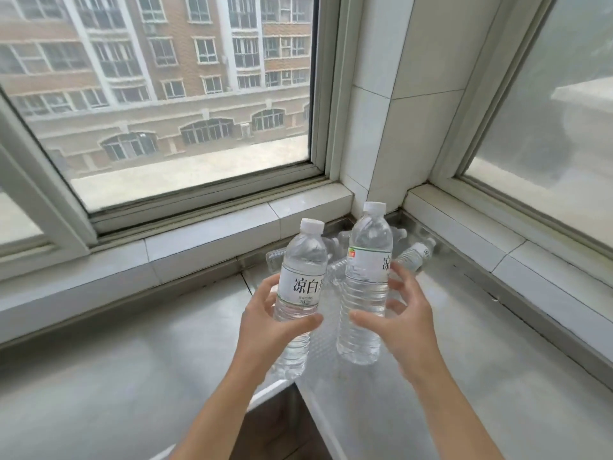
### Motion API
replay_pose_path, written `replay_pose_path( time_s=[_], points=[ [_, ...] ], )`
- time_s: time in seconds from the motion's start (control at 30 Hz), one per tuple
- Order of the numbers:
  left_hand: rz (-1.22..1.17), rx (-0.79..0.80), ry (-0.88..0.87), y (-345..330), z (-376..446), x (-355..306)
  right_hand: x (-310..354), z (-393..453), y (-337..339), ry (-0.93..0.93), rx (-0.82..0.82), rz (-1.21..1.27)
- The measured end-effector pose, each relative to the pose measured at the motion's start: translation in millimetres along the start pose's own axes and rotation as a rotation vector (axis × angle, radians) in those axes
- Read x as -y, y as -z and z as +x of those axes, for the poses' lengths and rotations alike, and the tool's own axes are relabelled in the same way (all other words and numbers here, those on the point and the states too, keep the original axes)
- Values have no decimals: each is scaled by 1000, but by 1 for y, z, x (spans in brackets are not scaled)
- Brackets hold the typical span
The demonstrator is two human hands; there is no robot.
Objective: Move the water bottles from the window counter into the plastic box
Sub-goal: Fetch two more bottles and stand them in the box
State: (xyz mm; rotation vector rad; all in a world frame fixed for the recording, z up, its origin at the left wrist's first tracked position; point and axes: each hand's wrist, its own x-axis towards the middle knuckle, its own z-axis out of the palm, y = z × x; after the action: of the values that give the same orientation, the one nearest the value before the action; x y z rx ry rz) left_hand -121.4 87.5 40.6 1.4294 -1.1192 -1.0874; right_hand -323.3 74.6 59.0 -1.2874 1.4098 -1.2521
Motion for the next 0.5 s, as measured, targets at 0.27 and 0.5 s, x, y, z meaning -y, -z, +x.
replay_pose_path(
  time_s=[0.27, 0.5],
  points=[
    [-6, -321, -33, 64, -101, -8, 33, -68, -51, 108, 345, 32],
    [-2, -631, -43, 153, -196, -6, 60, -141, -138, 236, 665, 23]
  ],
)
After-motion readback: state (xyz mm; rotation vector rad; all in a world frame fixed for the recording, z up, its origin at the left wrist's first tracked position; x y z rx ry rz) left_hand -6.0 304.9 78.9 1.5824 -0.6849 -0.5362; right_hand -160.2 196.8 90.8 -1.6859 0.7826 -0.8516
